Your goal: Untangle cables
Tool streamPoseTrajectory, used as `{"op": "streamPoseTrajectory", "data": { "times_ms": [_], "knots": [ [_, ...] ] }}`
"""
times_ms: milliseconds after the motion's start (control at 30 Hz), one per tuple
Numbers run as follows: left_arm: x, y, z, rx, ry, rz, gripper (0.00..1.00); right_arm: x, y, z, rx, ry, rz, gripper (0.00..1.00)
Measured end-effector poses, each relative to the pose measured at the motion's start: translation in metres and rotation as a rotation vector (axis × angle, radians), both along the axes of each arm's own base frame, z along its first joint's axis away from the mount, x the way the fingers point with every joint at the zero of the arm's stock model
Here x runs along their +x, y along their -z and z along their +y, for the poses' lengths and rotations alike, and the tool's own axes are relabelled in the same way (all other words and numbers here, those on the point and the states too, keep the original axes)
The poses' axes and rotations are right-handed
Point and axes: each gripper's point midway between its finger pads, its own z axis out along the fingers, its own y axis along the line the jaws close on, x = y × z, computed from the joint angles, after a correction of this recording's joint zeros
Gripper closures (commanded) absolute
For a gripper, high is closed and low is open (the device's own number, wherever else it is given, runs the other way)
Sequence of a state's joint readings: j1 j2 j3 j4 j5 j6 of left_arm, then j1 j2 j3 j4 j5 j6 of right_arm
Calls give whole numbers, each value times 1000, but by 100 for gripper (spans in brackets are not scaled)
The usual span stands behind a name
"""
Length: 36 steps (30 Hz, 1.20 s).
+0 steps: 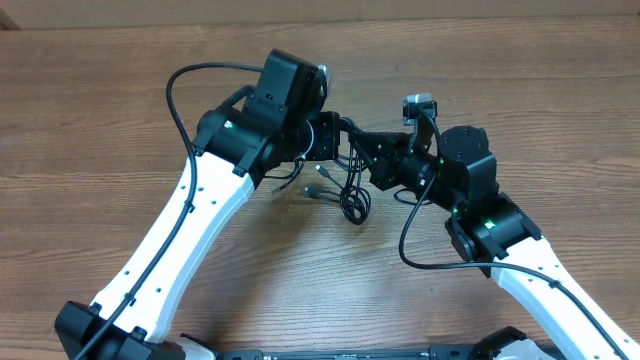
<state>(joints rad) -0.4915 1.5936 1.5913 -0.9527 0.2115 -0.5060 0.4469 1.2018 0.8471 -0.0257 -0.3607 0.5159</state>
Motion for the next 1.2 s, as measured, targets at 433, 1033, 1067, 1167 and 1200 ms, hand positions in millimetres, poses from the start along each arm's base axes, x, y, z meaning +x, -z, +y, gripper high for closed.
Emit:
{"op": "streamPoseTrajectory", "data": {
  "times_ms": [433,1033,1067,1167,1200],
  "knots": [
    [0,10,21,0,-290,114,95,-2,1,3,1,-11,2,96],
    [-2,21,56,28,-587,196,95,-3,7,1,-12,-6,27,94],
    [-1,22,61,36,-608,193,96,-2,7,0,-13,2,26,87],
    [2,21,67,57,-607,174,96,1,7,-3,-14,16,27,67],
    [3,21,69,72,-590,161,96,2,7,-5,-15,24,27,62]
  ]
}}
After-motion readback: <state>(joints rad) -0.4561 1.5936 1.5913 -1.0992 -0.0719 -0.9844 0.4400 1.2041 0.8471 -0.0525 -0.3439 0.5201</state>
